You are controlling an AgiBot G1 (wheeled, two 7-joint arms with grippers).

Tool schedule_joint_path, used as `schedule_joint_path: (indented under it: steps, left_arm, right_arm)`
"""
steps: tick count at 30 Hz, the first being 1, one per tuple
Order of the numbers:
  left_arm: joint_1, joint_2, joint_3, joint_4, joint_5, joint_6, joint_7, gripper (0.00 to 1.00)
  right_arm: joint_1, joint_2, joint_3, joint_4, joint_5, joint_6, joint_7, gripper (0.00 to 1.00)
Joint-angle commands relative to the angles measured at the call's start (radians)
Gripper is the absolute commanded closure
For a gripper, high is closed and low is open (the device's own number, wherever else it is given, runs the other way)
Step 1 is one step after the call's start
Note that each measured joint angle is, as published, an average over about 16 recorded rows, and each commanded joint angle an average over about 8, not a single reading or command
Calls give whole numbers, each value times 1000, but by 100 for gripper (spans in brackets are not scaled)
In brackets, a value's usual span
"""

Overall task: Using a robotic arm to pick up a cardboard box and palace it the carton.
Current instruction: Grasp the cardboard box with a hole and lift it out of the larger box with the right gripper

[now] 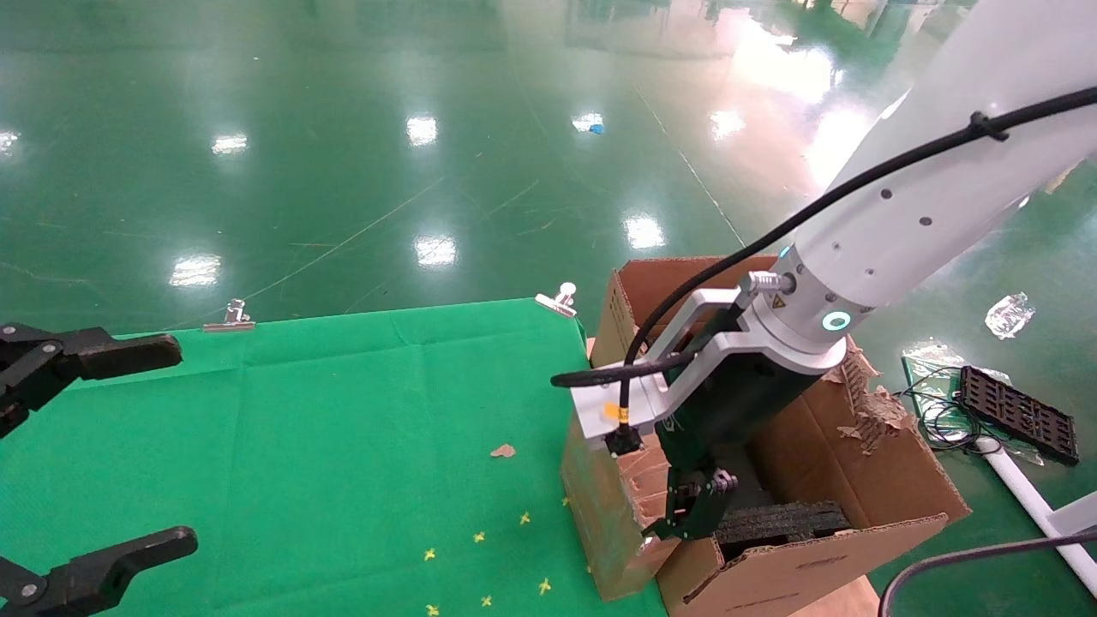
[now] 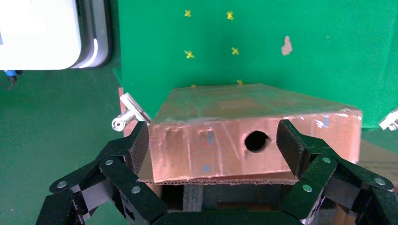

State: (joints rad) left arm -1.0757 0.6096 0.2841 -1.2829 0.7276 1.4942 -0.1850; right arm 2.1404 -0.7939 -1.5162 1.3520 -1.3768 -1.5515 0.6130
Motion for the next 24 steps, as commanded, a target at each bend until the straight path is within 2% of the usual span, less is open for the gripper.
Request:
schedule_joint_path:
  steps: [1, 3, 5, 10, 13, 17, 24]
  left_arm:
    - [0, 0, 0, 0, 0, 0, 0, 0]
    - [0, 0, 0, 0, 0, 0, 0, 0]
    - [0, 0, 0, 0, 0, 0, 0, 0]
    - [0, 0, 1, 0, -1, 0, 0, 0]
    - [0, 0, 1, 0, -1, 0, 1, 0]
    - [0, -1, 1, 0, -1, -1, 1, 0]
    - [0, -1, 2, 0, -1, -1, 1, 0]
  right_arm:
    - [17, -4, -17, 1, 6, 2, 2, 0]
    - [35, -4, -28, -3, 1, 10, 60, 0]
    - [52, -7, -41, -11, -19, 18, 158, 0]
    - [75, -48, -89, -55, -80, 11, 534, 0]
    - [68, -78, -110, -105, -70, -3, 718, 0]
    - [37, -92, -113, -197, 0, -1, 823, 0]
    - [-27, -114, -117, -330, 79, 13, 877, 0]
